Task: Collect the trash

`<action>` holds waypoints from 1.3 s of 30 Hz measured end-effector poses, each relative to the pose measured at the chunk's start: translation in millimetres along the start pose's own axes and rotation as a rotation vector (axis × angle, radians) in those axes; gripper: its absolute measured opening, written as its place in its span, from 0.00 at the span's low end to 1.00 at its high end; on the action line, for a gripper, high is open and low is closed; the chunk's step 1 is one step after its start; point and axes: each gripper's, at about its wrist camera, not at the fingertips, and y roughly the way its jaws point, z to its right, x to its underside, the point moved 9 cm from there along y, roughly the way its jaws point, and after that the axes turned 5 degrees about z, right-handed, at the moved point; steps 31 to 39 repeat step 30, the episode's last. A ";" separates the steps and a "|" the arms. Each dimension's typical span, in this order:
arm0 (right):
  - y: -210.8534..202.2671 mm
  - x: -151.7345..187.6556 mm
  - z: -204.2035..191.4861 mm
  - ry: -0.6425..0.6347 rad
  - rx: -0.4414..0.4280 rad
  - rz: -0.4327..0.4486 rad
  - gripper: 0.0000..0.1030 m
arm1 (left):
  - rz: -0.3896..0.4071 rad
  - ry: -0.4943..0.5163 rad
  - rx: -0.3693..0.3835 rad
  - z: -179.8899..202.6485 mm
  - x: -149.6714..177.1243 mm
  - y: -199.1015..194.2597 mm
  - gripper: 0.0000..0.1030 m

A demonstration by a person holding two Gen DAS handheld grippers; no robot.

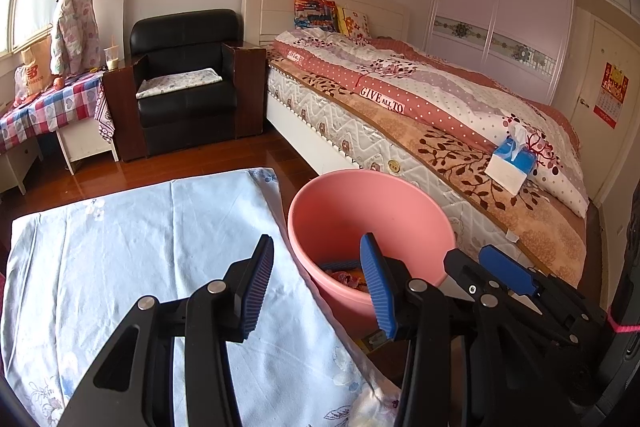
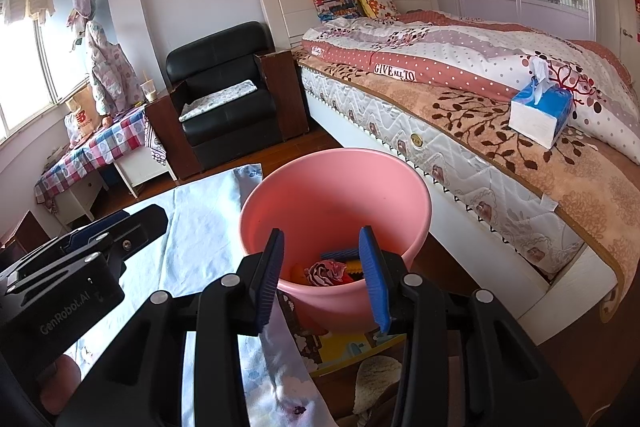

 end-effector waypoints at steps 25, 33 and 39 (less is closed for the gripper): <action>-0.1 1.2 3.7 0.005 0.003 -0.004 0.39 | -0.017 0.006 -0.010 -0.4 5.2 3.7 0.44; -0.3 1.7 4.7 0.006 0.003 -0.003 0.39 | -0.017 0.005 -0.011 -1.0 5.2 3.4 0.44; -0.3 1.7 4.7 0.006 0.003 -0.003 0.39 | -0.017 0.005 -0.011 -1.0 5.2 3.4 0.44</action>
